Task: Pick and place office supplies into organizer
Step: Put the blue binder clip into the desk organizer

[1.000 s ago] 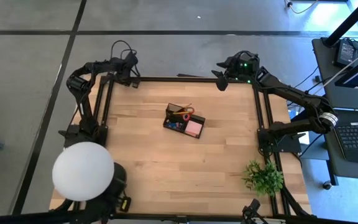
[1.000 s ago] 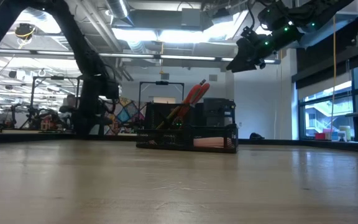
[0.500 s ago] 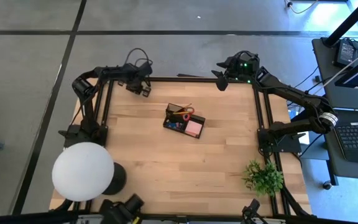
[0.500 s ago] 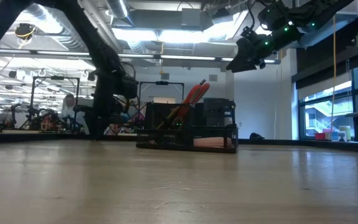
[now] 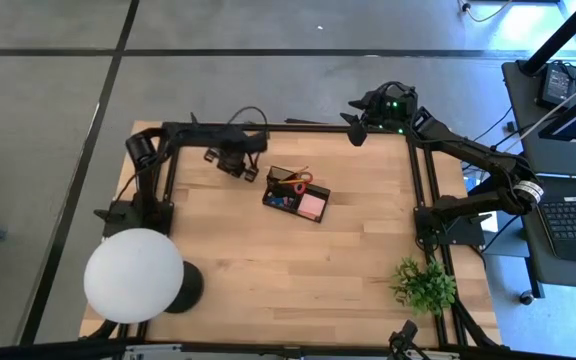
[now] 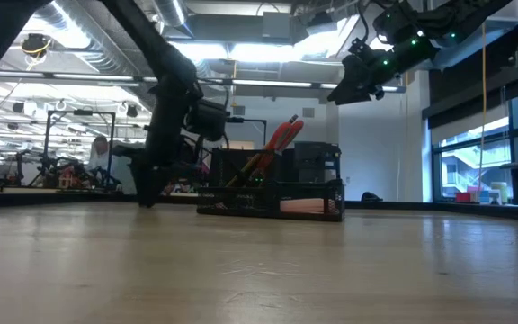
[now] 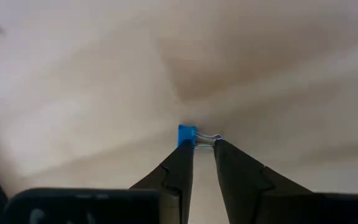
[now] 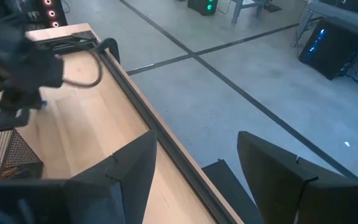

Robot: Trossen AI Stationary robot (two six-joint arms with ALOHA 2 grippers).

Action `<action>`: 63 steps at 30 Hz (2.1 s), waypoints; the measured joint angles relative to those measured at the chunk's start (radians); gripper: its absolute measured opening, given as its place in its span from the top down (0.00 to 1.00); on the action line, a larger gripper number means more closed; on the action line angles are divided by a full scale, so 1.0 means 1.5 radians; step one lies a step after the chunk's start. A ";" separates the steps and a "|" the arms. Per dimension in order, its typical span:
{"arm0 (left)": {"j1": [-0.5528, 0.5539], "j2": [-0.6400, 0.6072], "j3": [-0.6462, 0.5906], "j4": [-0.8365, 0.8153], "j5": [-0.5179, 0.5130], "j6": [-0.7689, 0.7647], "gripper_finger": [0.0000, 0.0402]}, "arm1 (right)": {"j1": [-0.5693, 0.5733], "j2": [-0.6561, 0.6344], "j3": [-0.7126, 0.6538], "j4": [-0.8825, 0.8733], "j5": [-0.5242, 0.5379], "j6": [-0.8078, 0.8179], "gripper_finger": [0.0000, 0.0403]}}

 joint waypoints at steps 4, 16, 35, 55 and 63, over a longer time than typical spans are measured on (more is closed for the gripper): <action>-0.060 0.000 0.000 -0.001 0.005 -0.050 0.83 | 0.000 0.000 0.000 -0.001 -0.001 0.007 0.43; -0.182 0.001 0.000 -0.022 -0.021 -0.136 0.83 | 0.000 0.000 0.000 -0.001 -0.001 0.017 0.43; -0.212 0.001 0.000 -0.020 -0.082 -0.133 0.83 | 0.000 0.000 0.000 -0.001 -0.001 0.017 0.43; -0.215 0.002 0.000 -0.018 -0.110 -0.132 0.83 | 0.002 0.000 0.000 -0.001 -0.001 0.036 0.43; -0.215 0.002 0.000 -0.018 -0.110 -0.133 0.84 | 0.002 0.000 0.000 -0.001 -0.001 0.035 0.43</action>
